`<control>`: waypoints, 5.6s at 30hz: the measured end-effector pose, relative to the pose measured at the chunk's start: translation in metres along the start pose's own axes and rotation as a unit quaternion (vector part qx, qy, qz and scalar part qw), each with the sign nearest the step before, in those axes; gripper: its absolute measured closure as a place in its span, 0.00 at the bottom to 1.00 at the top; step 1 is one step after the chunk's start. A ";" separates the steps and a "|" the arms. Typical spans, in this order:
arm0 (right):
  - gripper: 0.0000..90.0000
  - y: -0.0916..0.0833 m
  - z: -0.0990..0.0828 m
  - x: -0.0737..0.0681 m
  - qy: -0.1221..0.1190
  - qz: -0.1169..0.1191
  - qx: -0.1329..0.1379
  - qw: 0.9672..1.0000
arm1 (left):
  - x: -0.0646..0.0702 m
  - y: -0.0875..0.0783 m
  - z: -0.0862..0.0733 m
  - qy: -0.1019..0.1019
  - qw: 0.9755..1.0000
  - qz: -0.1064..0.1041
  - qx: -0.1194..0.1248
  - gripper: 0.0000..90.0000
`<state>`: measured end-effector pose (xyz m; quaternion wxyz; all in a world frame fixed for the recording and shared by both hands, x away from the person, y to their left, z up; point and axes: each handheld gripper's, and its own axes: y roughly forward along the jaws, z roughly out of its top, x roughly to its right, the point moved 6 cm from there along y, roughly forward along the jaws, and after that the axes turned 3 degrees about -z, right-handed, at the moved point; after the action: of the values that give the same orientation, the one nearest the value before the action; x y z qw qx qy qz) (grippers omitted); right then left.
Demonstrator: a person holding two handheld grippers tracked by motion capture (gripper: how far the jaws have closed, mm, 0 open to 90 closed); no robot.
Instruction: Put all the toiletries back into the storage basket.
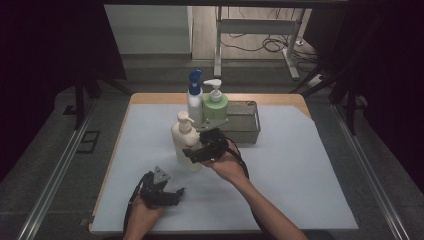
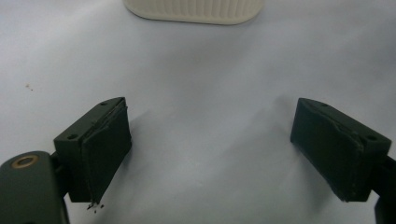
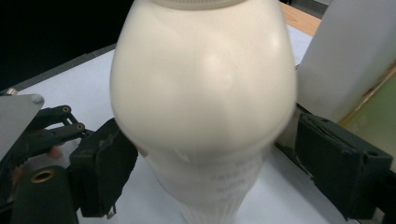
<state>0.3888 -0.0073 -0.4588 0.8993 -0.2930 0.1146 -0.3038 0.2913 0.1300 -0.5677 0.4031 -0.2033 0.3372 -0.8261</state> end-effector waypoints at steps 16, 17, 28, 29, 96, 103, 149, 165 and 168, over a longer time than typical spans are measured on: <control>0.38 0.017 0.011 -0.008 -0.003 -0.017 0.005 1.000 | 0.000 0.000 0.000 0.000 1.000 0.000 0.000 0.13; 0.39 0.016 0.011 -0.008 -0.007 -0.022 0.004 1.000 | 0.000 0.000 0.000 -0.001 1.000 0.000 0.000 0.13; 0.40 0.004 0.014 -0.007 0.008 -0.021 -0.011 1.000 | 0.000 0.000 0.000 0.000 1.000 0.000 0.000 0.13; 0.40 0.001 0.015 -0.006 0.005 -0.019 -0.012 1.000 | 0.000 0.000 0.000 0.000 1.000 0.000 0.000 0.13; 0.41 -0.139 0.005 0.089 0.065 -0.085 0.000 0.994 | 0.000 0.000 0.000 -0.001 1.000 0.000 -0.001 0.13; 0.41 -0.141 0.009 0.101 0.078 -0.101 0.003 0.992 | 0.000 0.000 0.000 -0.001 1.000 0.000 -0.001 0.13; 0.41 -0.107 0.037 0.171 0.139 -0.193 0.032 0.971 | 0.000 0.000 0.000 0.000 1.000 0.000 -0.001 0.13; 0.41 -0.091 0.045 0.185 0.143 -0.215 0.039 0.965 | 0.000 0.000 0.000 0.000 1.000 0.000 -0.002 0.13; 0.41 -0.087 0.047 0.186 0.145 -0.216 0.042 0.965 | 0.000 0.000 0.000 0.000 1.000 0.000 -0.002 0.13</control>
<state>0.5122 -0.1560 -0.3746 0.7976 -0.2254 0.1646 -0.5347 0.2913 0.1303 -0.5676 0.4026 -0.2038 0.3387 -0.8257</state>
